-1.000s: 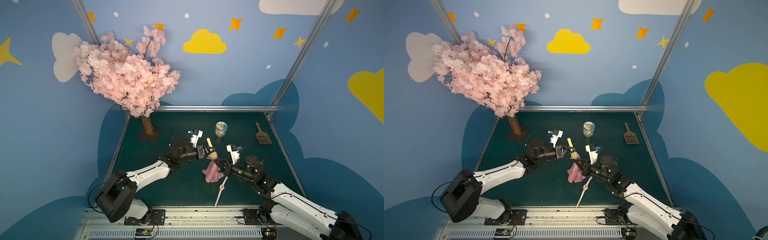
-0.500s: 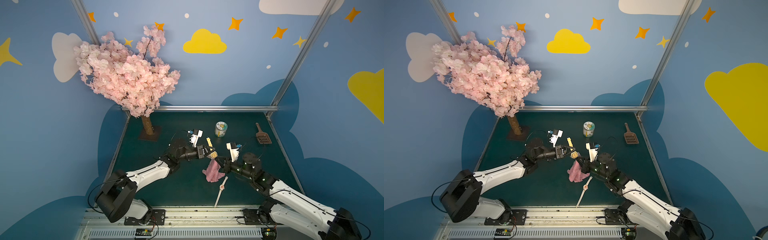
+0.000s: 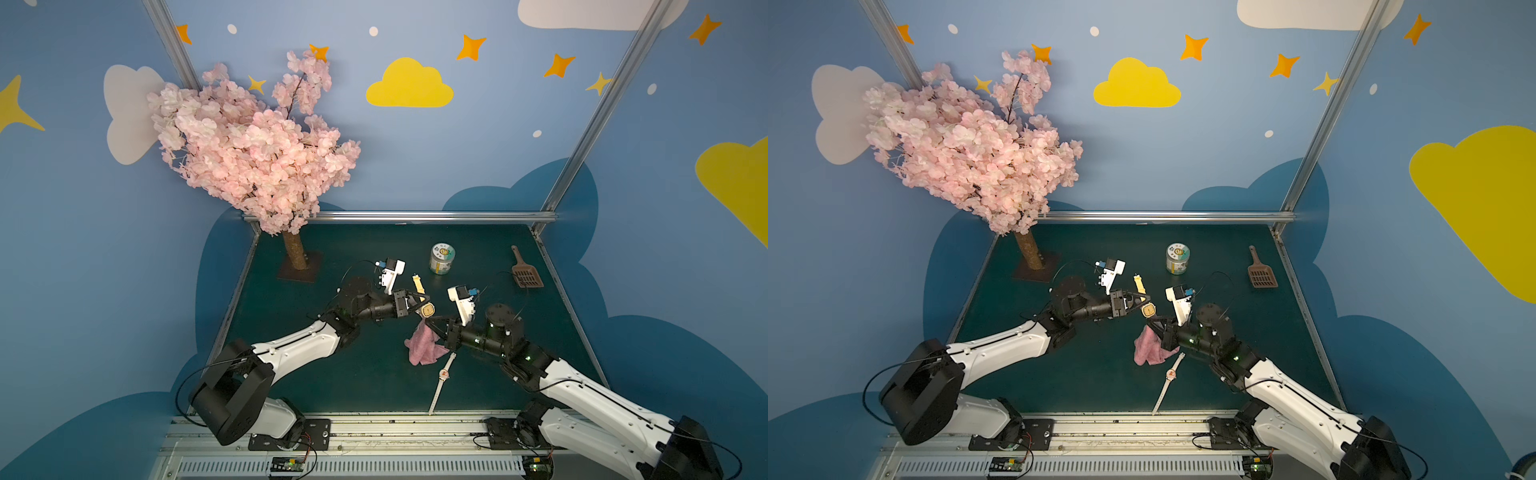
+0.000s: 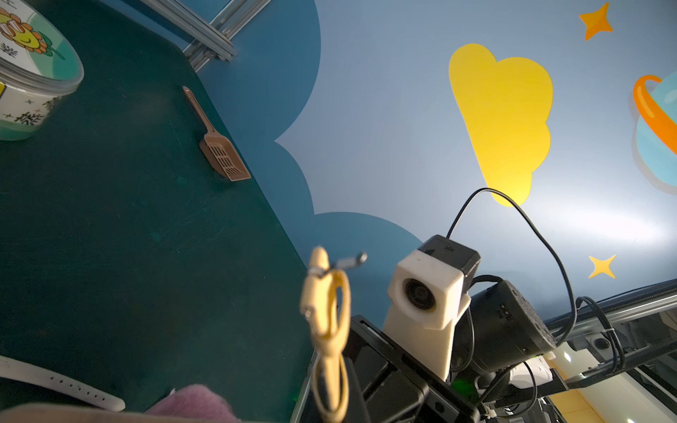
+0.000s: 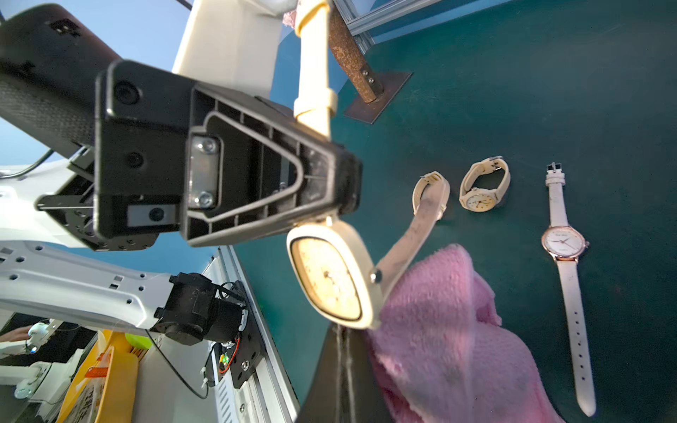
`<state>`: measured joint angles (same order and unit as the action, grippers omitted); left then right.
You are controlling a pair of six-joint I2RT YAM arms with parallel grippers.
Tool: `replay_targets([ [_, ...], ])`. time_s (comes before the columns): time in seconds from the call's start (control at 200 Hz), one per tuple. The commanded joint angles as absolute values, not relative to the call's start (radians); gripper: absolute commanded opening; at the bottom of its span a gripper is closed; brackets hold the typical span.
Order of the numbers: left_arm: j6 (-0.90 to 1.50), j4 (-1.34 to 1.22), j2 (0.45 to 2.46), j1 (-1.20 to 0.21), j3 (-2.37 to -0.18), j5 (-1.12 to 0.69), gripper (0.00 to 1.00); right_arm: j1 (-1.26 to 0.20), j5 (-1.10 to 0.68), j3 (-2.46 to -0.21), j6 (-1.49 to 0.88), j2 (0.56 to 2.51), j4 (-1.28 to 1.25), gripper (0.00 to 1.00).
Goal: Wipe the watch dial
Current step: Wipe the watch.
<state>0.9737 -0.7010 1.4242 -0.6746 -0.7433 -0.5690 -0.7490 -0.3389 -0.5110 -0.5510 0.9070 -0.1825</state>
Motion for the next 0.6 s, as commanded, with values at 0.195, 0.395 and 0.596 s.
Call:
replay_targets([
  [0.195, 0.969, -0.723, 1.402, -0.677, -0.734, -0.583, 0.03, -0.751, -0.122, -0.615, -0.508, 0.852, 0.004, 0.00],
  [0.395, 0.969, -0.721, 1.401, -0.676, -0.735, -0.583, 0.03, -0.745, -0.086, -0.606, -0.527, 0.857, 0.015, 0.00],
  [0.596, 0.965, -0.713, 1.396, -0.676, -0.732, -0.580, 0.03, -0.744, -0.062, -0.607, -0.514, 0.796, 0.021, 0.00],
])
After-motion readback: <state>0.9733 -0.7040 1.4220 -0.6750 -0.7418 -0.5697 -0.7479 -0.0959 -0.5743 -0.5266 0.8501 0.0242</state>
